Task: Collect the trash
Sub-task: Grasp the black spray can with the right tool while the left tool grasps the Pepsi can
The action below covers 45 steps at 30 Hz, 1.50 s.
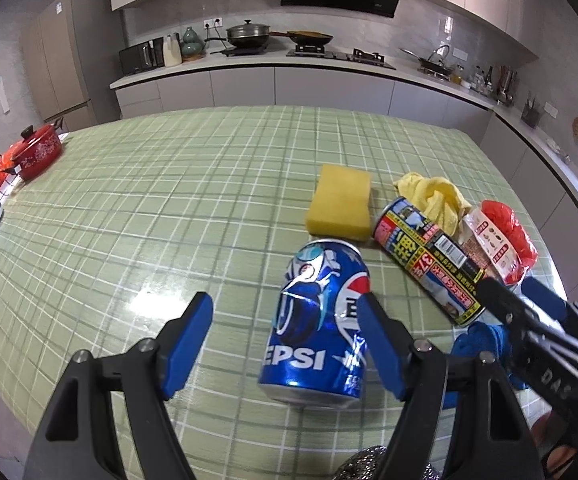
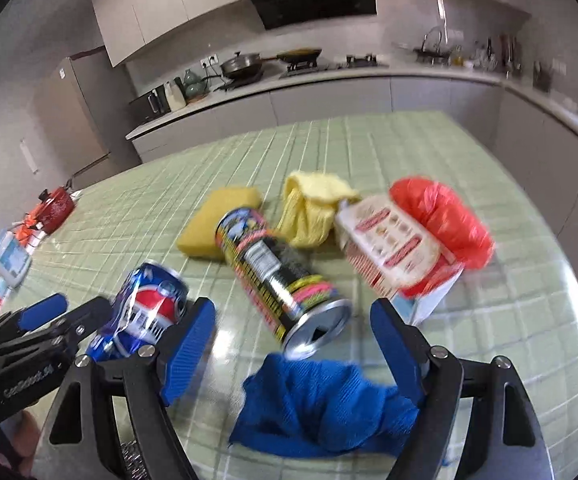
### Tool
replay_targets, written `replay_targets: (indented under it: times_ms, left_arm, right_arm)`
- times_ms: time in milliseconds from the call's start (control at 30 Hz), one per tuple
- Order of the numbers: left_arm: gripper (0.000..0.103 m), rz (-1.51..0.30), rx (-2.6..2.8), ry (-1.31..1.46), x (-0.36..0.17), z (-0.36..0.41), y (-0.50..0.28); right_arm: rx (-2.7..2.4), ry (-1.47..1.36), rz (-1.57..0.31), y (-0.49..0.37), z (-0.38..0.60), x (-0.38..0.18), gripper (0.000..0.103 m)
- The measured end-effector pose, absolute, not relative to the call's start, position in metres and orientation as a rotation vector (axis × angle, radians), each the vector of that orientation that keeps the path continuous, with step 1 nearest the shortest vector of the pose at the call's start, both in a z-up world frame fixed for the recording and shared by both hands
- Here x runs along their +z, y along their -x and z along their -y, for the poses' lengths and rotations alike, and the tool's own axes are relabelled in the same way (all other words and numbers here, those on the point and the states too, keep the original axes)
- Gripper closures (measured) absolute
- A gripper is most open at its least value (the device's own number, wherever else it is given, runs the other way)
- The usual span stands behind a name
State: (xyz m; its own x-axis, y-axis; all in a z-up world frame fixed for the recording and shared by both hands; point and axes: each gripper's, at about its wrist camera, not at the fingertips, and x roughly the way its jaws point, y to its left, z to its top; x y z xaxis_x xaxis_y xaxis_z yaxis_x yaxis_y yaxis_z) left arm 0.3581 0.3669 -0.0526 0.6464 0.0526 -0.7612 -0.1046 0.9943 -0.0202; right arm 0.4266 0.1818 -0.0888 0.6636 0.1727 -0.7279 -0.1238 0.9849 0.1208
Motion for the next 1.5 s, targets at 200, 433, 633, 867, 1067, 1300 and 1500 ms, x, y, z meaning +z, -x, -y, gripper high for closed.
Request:
replay_targets:
  times_ms: [200, 433, 633, 867, 1067, 1300, 1500]
  left_arm:
    - [0.027, -0.893, 0.068, 0.078, -0.060, -0.365, -0.360]
    - [0.027, -0.918, 0.067, 0.078, -0.067, -0.357, -0.371]
    - [0.027, -0.941, 0.069, 0.072, -0.076, -0.353, -0.380]
    - [0.028, -0.952, 0.066, 0.079, -0.082, -0.352, -0.386]
    - [0.032, -0.948, 0.049, 0.113, -0.086, -0.357, -0.389]
    - [0.033, -0.943, 0.033, 0.097, -0.086, -0.357, -0.391]
    - [0.033, -0.956, 0.028, 0.074, -0.086, -0.353, -0.391]
  right_arm:
    - [0.184, -0.017, -0.842, -0.437, -0.189, -0.090, 0.021]
    - [0.192, 0.033, -0.858, -0.451, -0.193, -0.098, 0.021]
    - [0.207, 0.026, -0.888, -0.464, -0.190, -0.109, 0.021]
    - [0.217, 0.012, -0.922, -0.473, -0.187, -0.120, 0.021]
    - [0.241, -0.002, -0.929, -0.471, -0.187, -0.124, 0.032]
    - [0.251, 0.010, -0.933, -0.474, -0.194, -0.129, 0.032]
    - [0.264, -0.037, -0.980, -0.469, -0.197, -0.130, 0.039]
